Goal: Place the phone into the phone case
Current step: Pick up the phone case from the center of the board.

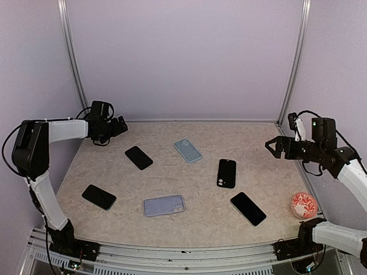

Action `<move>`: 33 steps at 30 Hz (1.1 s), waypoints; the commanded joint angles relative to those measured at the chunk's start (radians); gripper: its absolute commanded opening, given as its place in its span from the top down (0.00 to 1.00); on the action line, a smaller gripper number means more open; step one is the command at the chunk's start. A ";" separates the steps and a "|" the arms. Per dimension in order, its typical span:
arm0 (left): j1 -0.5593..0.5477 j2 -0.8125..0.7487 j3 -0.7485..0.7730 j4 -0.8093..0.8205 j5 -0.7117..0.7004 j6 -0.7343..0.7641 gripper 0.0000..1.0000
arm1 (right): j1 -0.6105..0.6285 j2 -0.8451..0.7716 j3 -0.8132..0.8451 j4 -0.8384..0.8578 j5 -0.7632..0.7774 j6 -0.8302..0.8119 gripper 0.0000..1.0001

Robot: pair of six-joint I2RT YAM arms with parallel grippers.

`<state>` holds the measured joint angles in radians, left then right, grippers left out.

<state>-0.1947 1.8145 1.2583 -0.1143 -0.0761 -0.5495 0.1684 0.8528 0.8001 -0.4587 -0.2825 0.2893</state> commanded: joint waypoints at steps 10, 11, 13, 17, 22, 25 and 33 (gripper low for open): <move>-0.018 0.101 0.065 -0.021 0.042 0.034 0.01 | 0.018 0.028 -0.045 0.031 0.009 -0.001 0.01; -0.024 0.103 0.067 -0.022 0.044 0.036 0.01 | 0.018 0.030 -0.047 0.032 0.010 -0.002 0.01; -0.035 0.108 0.076 -0.029 0.043 0.042 0.01 | 0.020 0.034 -0.050 0.035 0.010 -0.001 0.01; -0.070 0.117 0.091 -0.041 0.038 0.046 0.01 | 0.023 0.040 -0.062 0.046 0.007 0.002 0.01; -0.127 0.135 0.137 -0.060 0.025 0.045 0.01 | 0.033 0.053 -0.073 0.056 0.004 0.005 0.01; -0.163 0.158 0.163 -0.066 0.023 0.036 0.01 | 0.042 0.062 -0.077 0.062 0.008 0.007 0.01; -0.269 0.227 0.267 -0.145 -0.030 0.001 0.01 | 0.071 0.075 -0.090 0.071 0.028 0.012 0.01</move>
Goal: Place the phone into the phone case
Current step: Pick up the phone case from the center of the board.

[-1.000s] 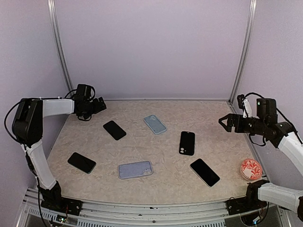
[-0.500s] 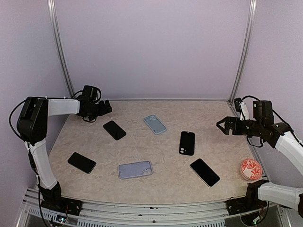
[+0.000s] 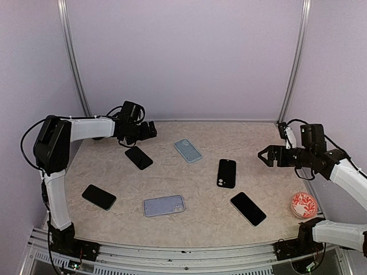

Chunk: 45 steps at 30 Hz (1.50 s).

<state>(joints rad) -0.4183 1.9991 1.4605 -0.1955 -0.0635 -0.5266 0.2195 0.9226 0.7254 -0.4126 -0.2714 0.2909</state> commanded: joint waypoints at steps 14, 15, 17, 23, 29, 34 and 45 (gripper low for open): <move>-0.215 0.223 0.294 -0.169 -0.074 -0.126 0.04 | 0.062 0.020 -0.020 0.035 0.045 0.026 0.01; -0.224 0.235 0.305 -0.170 -0.073 -0.127 0.06 | 0.065 0.021 -0.021 0.035 0.046 0.028 0.01; -0.246 0.261 0.333 -0.174 -0.077 -0.126 0.11 | 0.071 0.022 -0.021 0.037 0.049 0.030 0.00; -0.307 0.289 0.379 -0.198 -0.093 -0.018 0.14 | 0.077 0.019 -0.023 0.030 0.056 0.022 0.01; -0.330 0.156 0.219 -0.185 -0.026 0.148 0.14 | 0.078 0.011 -0.022 0.022 0.063 0.011 0.00; -0.341 -0.047 0.046 -0.293 0.025 0.393 0.12 | 0.078 -0.007 -0.025 0.021 0.062 0.007 0.01; -0.409 -0.222 -0.155 -0.423 0.204 0.792 0.17 | 0.084 -0.028 -0.016 0.035 0.038 0.003 0.01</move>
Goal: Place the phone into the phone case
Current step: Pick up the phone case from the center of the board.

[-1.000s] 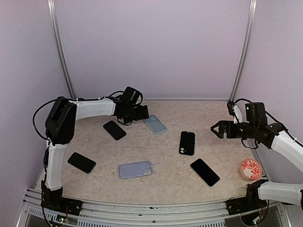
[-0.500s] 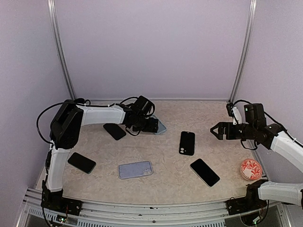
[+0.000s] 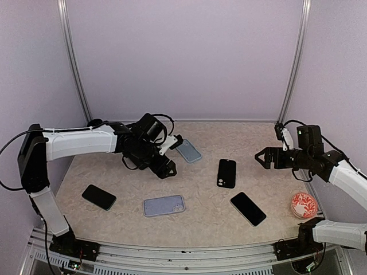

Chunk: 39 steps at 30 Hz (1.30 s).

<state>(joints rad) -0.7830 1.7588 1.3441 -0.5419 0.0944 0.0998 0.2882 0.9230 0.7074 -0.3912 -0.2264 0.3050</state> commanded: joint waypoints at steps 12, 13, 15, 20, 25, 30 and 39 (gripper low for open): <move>-0.128 0.108 -0.036 -0.096 0.028 0.275 0.32 | 0.016 -0.068 -0.012 0.008 -0.011 -0.018 0.01; -0.134 0.136 -0.025 -0.102 0.017 0.275 0.34 | 0.016 -0.070 -0.013 0.009 -0.012 -0.019 0.01; -0.136 0.173 -0.002 -0.114 0.008 0.271 0.38 | 0.016 -0.072 -0.015 0.009 -0.012 -0.019 0.01; -0.139 0.229 0.034 -0.118 -0.006 0.268 0.47 | 0.016 -0.079 -0.022 0.009 -0.013 -0.020 0.01; -0.139 0.237 0.043 -0.110 -0.013 0.257 0.52 | 0.016 -0.085 -0.025 0.009 -0.010 -0.018 0.00; -0.140 0.255 0.050 -0.114 -0.002 0.246 0.70 | 0.016 -0.091 -0.028 0.009 -0.006 -0.015 0.01; -0.140 0.274 0.057 -0.118 0.025 0.242 0.83 | 0.016 -0.087 -0.028 0.010 -0.004 -0.018 0.01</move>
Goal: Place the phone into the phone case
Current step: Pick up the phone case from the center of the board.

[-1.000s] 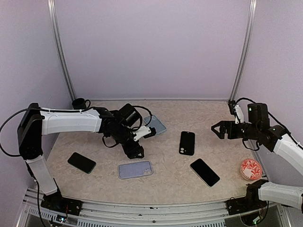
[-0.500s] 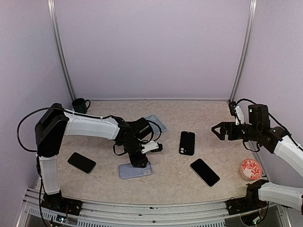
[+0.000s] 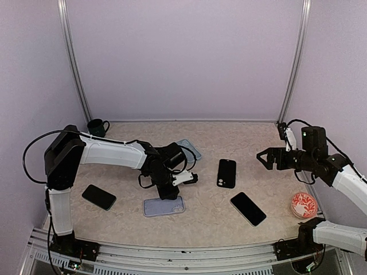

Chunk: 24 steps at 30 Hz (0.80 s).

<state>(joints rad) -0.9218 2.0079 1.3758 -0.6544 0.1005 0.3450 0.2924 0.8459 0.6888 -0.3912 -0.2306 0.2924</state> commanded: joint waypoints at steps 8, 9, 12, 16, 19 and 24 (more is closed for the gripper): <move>-0.003 0.063 0.053 -0.013 0.001 -0.042 1.00 | 0.012 -0.010 -0.008 0.012 0.001 -0.009 0.01; -0.003 0.064 0.055 -0.013 -0.009 -0.051 1.00 | 0.011 -0.010 -0.007 0.013 0.002 -0.010 0.01; -0.001 0.062 0.063 -0.017 -0.035 -0.093 1.00 | 0.013 -0.011 -0.005 0.011 0.002 -0.010 0.01; 0.006 0.048 0.062 -0.024 -0.049 -0.182 1.00 | 0.012 -0.011 0.000 0.010 0.002 -0.012 0.01; 0.008 0.037 0.061 -0.045 -0.096 -0.279 1.00 | 0.012 -0.009 0.004 0.009 0.000 -0.010 0.01; 0.014 -0.005 0.032 -0.054 -0.243 -0.506 1.00 | 0.012 -0.002 0.009 0.026 -0.016 0.004 0.01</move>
<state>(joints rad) -0.9234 2.0357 1.4166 -0.6819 0.0280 0.0639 0.2928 0.8459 0.6884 -0.3912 -0.2314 0.2890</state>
